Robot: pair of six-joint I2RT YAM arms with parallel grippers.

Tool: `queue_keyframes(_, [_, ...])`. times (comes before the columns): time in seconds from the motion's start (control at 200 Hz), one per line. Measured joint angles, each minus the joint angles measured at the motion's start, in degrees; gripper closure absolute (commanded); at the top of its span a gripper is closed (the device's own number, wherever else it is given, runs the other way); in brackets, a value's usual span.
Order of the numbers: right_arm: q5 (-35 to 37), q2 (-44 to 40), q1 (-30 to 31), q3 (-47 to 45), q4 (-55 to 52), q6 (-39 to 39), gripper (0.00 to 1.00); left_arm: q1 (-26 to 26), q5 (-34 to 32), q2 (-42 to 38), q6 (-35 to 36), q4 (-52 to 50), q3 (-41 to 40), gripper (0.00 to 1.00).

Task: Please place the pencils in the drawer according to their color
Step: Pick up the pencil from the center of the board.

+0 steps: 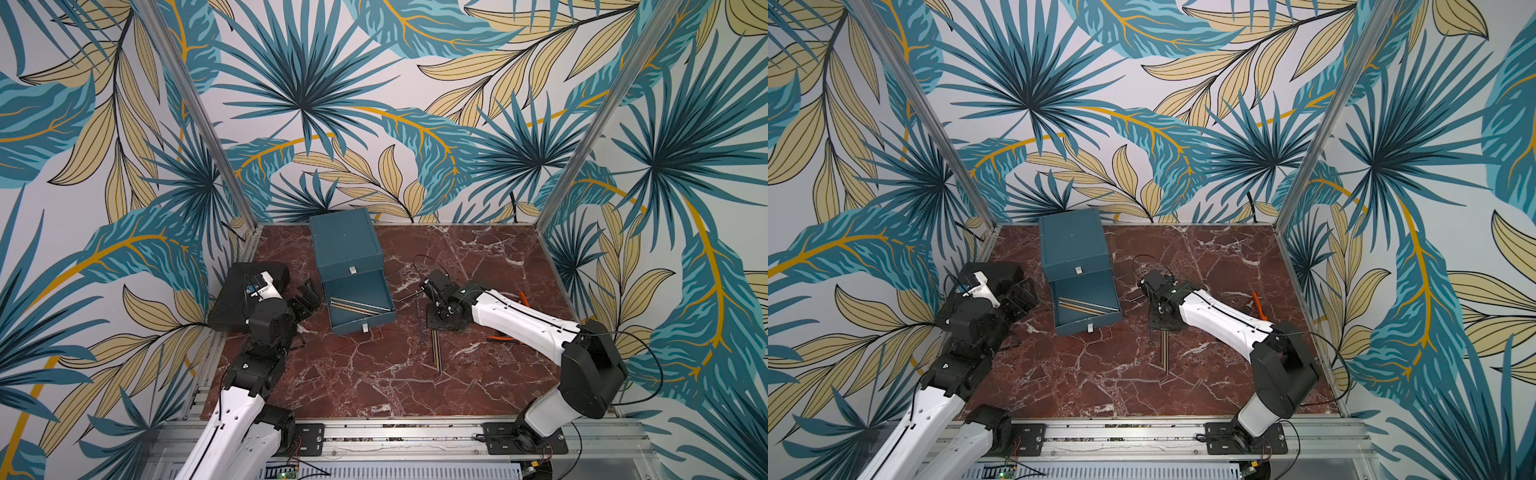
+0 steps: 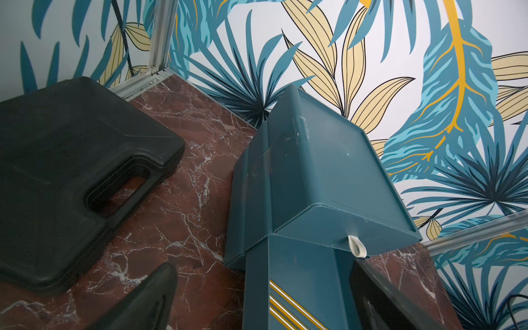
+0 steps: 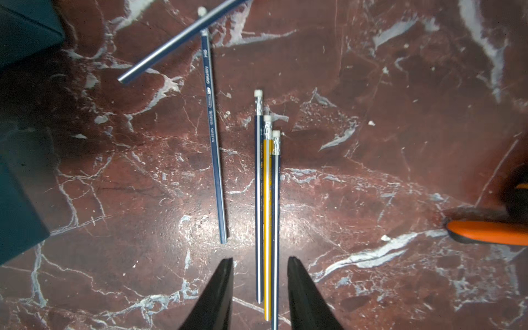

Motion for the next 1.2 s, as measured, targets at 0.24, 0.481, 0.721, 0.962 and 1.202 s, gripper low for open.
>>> queue_keyframes(0.24, [0.0, 4.2, 0.0, 0.0, 0.3, 0.9, 0.75, 0.0, -0.5, 0.6, -0.3, -0.5, 0.0, 0.0])
queue_keyframes(0.481, [0.0, 6.8, -0.3, 0.0, 1.6, 1.3, 0.81, 0.0, -0.5, 0.6, -0.4, -0.5, -0.5, 0.0])
queue_keyframes(0.721, [-0.3, 9.1, -0.9, 0.0, 2.6, 1.5, 0.84, 0.0, -0.5, 0.7, -0.4, -0.5, -0.5, 0.0])
queue_keyframes(0.962, [-1.0, 10.7, -1.0, 0.0, 3.1, 1.4, 0.89, 0.0, -0.5, 1.7, -0.4, -0.5, -0.5, 0.0])
queue_keyframes(1.202, [-1.2, 11.4, -1.2, 0.0, 3.3, 1.5, 0.91, 0.0, -0.4, 1.9, -0.5, -0.5, -0.5, 0.0])
